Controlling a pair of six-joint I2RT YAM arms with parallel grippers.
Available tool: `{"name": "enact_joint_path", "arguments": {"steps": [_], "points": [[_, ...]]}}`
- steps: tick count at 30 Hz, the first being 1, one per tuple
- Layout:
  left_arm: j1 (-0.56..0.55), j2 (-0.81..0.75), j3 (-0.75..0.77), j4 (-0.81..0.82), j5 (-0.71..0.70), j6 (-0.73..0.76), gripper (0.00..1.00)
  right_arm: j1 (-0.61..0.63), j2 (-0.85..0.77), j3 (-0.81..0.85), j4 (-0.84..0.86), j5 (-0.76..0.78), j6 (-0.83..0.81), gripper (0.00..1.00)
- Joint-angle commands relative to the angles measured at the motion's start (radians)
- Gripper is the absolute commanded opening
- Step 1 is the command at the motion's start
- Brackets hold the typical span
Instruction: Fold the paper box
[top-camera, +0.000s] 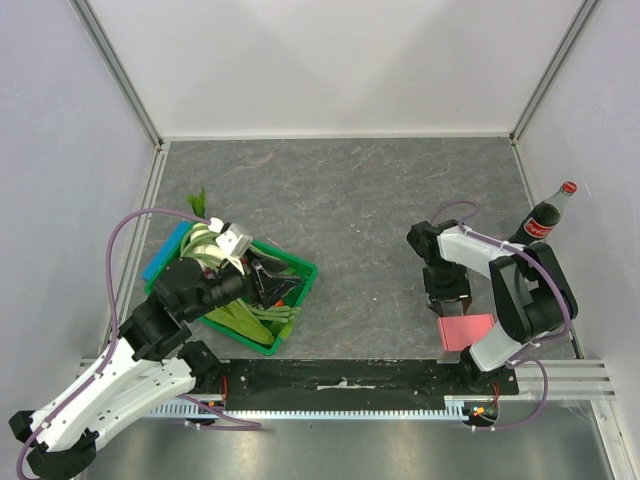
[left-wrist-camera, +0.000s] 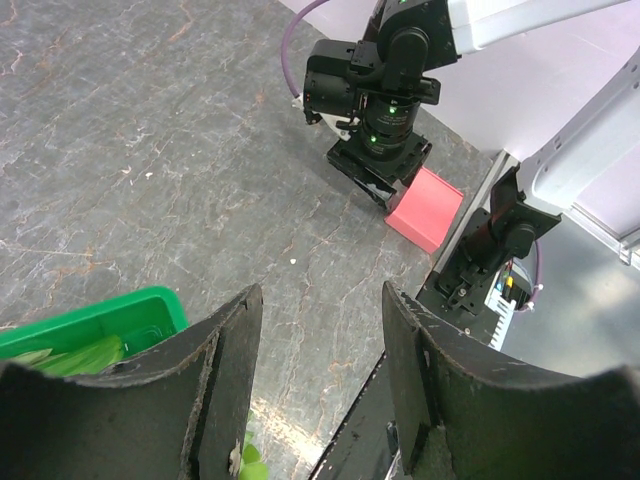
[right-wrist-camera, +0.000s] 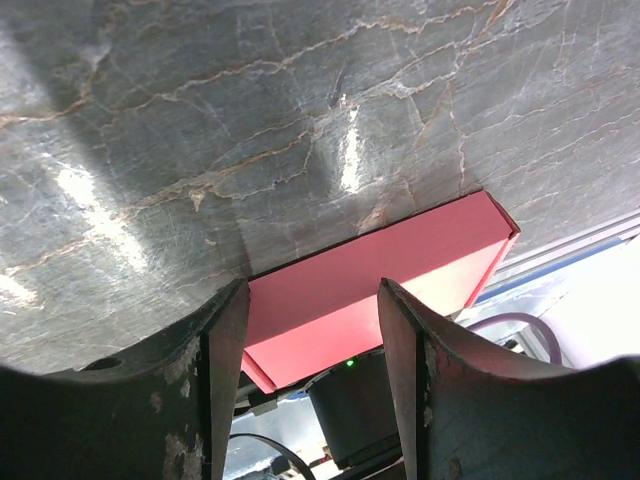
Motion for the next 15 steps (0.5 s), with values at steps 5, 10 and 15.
{"name": "enact_joint_path", "arguments": {"steps": [5,10,15], "points": [[0.001,0.005,0.048,0.026,0.019,0.032,0.58,0.003,-0.058,-0.005,-0.043,-0.01,0.041,0.64],[0.001,0.016,0.063,0.018,0.023,0.028,0.58,-0.049,-0.132,-0.001,-0.019,0.022,0.055,0.66],[0.001,0.028,0.08,0.024,0.049,0.005,0.59,-0.201,-0.155,-0.005,0.054,-0.035,0.009,0.66]]}}
